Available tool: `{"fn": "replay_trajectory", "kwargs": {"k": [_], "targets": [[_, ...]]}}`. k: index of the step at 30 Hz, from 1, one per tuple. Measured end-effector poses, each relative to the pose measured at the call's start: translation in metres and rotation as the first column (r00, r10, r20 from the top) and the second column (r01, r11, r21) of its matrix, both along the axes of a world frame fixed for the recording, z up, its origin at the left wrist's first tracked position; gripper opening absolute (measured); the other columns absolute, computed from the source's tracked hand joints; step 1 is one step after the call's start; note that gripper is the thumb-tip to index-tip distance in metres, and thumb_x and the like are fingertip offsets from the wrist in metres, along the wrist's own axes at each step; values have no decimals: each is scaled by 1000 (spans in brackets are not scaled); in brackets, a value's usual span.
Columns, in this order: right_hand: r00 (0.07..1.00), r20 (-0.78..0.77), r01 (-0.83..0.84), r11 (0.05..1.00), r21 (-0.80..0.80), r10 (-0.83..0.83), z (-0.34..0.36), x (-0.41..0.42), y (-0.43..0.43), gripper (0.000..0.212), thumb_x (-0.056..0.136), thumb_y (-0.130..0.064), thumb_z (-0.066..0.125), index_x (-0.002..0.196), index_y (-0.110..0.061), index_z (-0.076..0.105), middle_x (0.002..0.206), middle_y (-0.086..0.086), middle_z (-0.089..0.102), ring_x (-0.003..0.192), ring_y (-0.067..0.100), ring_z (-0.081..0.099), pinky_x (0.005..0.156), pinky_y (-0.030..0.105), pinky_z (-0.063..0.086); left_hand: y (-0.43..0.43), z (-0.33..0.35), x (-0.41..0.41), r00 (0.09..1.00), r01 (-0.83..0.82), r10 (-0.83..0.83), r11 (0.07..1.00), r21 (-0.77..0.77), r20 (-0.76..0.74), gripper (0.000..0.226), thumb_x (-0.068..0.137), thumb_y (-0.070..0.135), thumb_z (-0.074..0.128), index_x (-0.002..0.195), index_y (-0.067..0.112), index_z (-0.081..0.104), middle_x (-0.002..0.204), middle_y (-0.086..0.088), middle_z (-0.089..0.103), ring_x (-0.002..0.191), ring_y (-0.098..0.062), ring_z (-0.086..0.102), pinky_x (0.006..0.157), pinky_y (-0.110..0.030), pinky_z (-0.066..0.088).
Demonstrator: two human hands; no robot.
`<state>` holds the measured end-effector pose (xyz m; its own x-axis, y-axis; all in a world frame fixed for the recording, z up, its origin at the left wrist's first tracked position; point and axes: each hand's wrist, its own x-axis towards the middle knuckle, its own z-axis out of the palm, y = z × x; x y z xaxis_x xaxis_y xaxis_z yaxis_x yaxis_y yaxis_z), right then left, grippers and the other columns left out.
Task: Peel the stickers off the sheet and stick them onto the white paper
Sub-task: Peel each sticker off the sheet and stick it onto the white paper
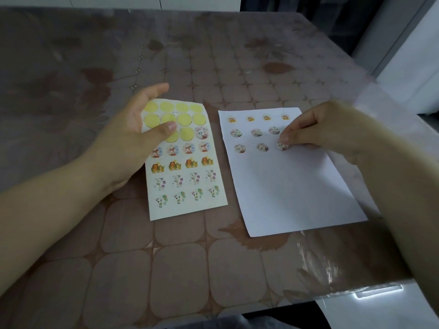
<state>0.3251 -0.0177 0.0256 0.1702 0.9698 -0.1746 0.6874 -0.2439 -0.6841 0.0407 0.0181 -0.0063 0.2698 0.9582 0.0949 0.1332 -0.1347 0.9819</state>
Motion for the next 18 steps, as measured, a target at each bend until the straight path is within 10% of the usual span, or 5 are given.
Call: {"fn": "replay_trajectory", "kwargs": {"k": [8,18], "targets": [[999,51,-18,999,42,16,-5,2,0,7,65,-28,81,64,-31,74,61,-30,62,75,1,54,67,17,38,1,-1,-1,1000,9,-9,1000,5,-1,52,91,6,56,131,38,45,117,3,63,91,-11,70,76,-28,58],[996,69,-71,985,158,61,5,-8,-3,27,67,-34,80,76,-28,56,70,-14,55,56,0,48,57,18,38,0,-1,-1,999,17,-16,1000,-5,29,53,90,5,56,131,36,45,121,0,61,93,-11,70,74,-26,57]]}}
